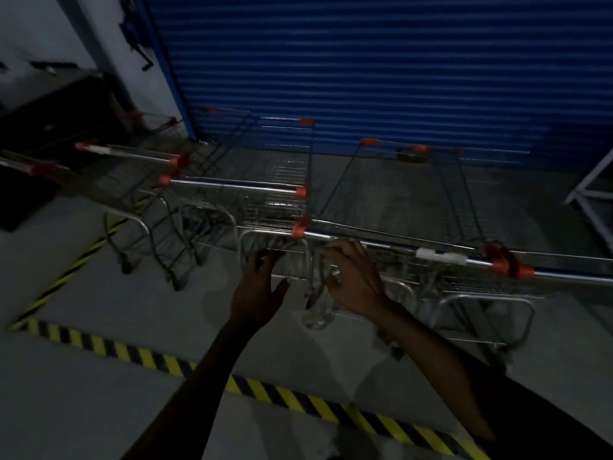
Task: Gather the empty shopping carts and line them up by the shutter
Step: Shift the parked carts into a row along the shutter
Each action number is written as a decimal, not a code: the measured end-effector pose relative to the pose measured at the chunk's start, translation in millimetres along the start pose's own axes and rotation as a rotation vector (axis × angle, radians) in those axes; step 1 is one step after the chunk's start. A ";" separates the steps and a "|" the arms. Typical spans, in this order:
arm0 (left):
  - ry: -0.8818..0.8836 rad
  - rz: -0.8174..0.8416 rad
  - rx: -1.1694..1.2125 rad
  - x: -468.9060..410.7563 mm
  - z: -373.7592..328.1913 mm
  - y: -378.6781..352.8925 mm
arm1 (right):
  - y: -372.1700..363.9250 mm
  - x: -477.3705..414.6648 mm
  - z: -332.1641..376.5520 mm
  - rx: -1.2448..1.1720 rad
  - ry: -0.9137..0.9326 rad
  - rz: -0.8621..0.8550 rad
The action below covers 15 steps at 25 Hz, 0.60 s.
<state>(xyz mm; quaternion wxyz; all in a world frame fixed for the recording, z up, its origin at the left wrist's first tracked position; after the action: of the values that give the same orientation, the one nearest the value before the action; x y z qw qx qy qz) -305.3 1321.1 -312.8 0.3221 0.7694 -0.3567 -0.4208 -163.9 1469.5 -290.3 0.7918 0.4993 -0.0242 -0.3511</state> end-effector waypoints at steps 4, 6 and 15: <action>0.022 0.001 -0.001 -3.6 62.4 39.2 | -39.7 -34.5 56.1 0.022 -0.014 0.026; -0.001 0.001 0.017 -16.8 84.0 47.8 | -51.2 -55.2 70.5 0.024 -0.007 0.027; -0.051 0.009 0.003 -93.1 175.6 51.5 | -99.6 -186.2 81.1 0.105 -0.017 -0.075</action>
<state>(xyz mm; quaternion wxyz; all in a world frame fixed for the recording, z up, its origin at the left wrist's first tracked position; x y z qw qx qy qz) -510.1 1335.4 -310.0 0.3136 0.7572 -0.3689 -0.4385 -388.5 1489.4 -272.0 0.7505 0.5377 -0.0306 -0.3830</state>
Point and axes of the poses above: each hand's wrist, its own x-axis away from the middle knuckle, its own y-axis out of the back of the hand, z = x × y, the point moved 8 cm from there along -x, towards the middle knuckle, and after that the axes turned 11 degrees about -y, right-handed, at the moved point
